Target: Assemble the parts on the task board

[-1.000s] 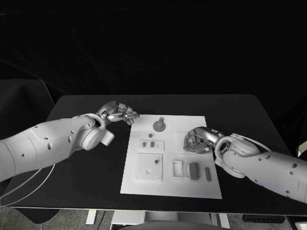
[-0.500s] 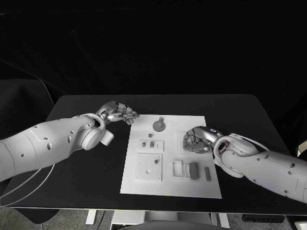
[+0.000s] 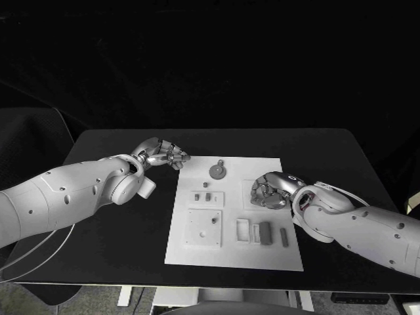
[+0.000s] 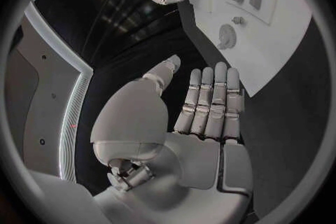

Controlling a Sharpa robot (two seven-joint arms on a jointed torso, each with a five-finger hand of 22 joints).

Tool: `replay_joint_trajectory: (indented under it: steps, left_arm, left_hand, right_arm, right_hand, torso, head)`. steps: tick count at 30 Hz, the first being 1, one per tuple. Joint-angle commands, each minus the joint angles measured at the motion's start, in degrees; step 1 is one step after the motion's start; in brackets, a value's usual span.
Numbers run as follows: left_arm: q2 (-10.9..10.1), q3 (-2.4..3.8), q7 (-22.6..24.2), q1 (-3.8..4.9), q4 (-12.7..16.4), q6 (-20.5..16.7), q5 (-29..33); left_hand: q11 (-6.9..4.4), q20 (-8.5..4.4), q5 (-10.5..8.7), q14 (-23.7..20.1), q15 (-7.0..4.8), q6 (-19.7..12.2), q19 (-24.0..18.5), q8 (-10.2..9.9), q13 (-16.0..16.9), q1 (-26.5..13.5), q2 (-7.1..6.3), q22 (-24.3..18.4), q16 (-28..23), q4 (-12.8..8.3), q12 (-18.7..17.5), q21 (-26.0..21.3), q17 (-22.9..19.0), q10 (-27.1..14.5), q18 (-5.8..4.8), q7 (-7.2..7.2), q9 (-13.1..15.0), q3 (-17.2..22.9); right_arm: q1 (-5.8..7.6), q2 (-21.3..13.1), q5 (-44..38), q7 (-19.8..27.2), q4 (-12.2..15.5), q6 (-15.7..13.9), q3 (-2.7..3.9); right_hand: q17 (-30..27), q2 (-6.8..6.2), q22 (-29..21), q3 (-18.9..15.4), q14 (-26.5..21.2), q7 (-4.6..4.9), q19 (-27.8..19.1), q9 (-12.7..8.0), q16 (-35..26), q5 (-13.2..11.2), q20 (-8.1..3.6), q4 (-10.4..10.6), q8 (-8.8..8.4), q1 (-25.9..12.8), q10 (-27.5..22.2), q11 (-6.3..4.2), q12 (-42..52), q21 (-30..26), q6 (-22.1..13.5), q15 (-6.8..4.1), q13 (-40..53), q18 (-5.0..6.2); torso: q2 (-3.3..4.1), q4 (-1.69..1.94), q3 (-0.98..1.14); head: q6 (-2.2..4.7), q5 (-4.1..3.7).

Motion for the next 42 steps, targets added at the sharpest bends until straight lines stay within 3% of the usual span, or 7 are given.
replay_joint_trajectory:
  steps: [1,13,22,29,34,42]
  left_arm:
    - [0.0,0.03,0.46,0.04,0.08,0.31,0.23]
    - [0.0,0.03,0.41,0.04,-0.26,0.31,0.23]
    - [-0.01,0.03,0.41,0.04,-0.27,0.27,0.23]
    - [-0.1,0.03,0.43,0.04,-0.2,0.19,0.23]
    - [0.0,0.03,0.47,0.03,-0.18,0.13,0.23]
    - [0.26,0.03,0.57,0.04,-0.12,-0.13,0.23]
  left_hand:
    - [-0.12,0.03,-0.1,-0.3,-0.11,-0.1,-0.25,-0.12,0.06,-0.23,0.23,0.07,-0.2,-0.03,-0.18,-0.33,-0.05,-0.34,0.45,-0.2,0.1,-0.36]
    - [-0.12,0.03,-0.1,-0.3,-0.1,-0.1,-0.26,-0.12,0.07,-0.23,0.24,0.08,-0.23,-0.03,-0.21,-0.34,-0.07,-0.34,0.45,-0.2,0.1,-0.36]
    - [-0.12,0.03,-0.1,-0.3,-0.1,-0.09,-0.26,-0.12,0.07,-0.22,0.24,0.08,-0.26,-0.03,-0.23,-0.34,-0.07,-0.34,0.44,-0.2,0.1,-0.36]
    - [-0.12,0.03,-0.1,-0.3,-0.1,-0.09,-0.26,-0.12,0.08,-0.22,0.24,0.09,-0.27,-0.03,-0.24,-0.34,-0.08,-0.33,0.44,-0.2,0.1,-0.36]
    - [-0.12,0.03,-0.1,-0.3,-0.1,-0.09,-0.27,-0.11,0.08,-0.22,0.24,0.09,-0.28,-0.03,-0.25,-0.35,-0.08,-0.33,0.44,-0.2,0.1,-0.36]
    - [-0.12,0.03,-0.1,-0.29,-0.1,-0.09,-0.27,-0.11,0.08,-0.22,0.25,0.09,-0.3,-0.03,-0.26,-0.35,-0.09,-0.33,0.44,-0.2,0.11,-0.37]
  right_arm:
    - [-0.04,-0.2,-0.51,0.6,0.24,-0.75,-0.01]
    - [-0.02,-2.01,1.51,1.19,3.02,-1.55,0.11]
    - [0.19,-3.49,2.69,1.41,6.19,-2.02,1.21]
    - [0.63,-3.83,3.19,1.62,9.02,-1.9,1.47]
    - [0.64,-2.49,4.04,2.04,11.0,-1.05,1.47]
    - [0.64,1.7,4.24,2.49,11.68,0.63,1.4]
  right_hand:
    - [-0.09,0.38,0.06,0.52,0.34,2.48,0.51,0.46,0.36,0.24,-0.02,0.04,0.46,0.71,0.29,-0.02,0.19,8.23,3.71,-0.27,-0.08,1.62]
    - [-0.11,0.45,0.1,0.99,0.46,2.44,0.6,0.51,0.37,0.23,-0.01,0.17,0.56,0.72,0.46,-0.05,0.16,8.23,4.08,-0.29,-0.15,1.62]
    - [-0.12,0.42,0.12,1.1,0.49,2.43,0.62,0.52,0.36,0.21,0.0,0.23,0.59,0.67,0.51,-0.05,0.15,8.23,4.19,-0.3,-0.17,1.61]
    - [-0.13,0.38,0.13,1.19,0.52,2.42,0.64,0.53,0.36,0.2,0.0,0.27,0.62,0.62,0.54,-0.05,0.13,8.24,4.3,-0.3,-0.2,1.61]
    - [-0.13,0.35,0.14,1.23,0.54,2.41,0.65,0.54,0.36,0.19,0.01,0.29,0.63,0.6,0.56,-0.05,0.12,8.24,4.34,-0.3,-0.21,1.61]
    - [-0.14,0.34,0.15,1.32,0.56,2.4,0.67,0.55,0.35,0.18,0.01,0.35,0.65,0.53,0.59,-0.05,0.1,8.24,4.44,-0.3,-0.23,1.6]
  torso:
    - [0.0,0.0,0.03]
    - [-0.03,-0.06,0.08]
    - [-0.02,-0.06,0.06]
    - [-0.02,-0.03,0.04]
    - [-0.02,-0.06,0.03]
    - [0.0,0.01,-0.06]
  head:
    - [-0.01,0.02]
    - [0.02,0.04]
    - [0.12,0.09]
    - [0.17,0.32]
    - [0.18,0.87]
    - [0.08,1.77]
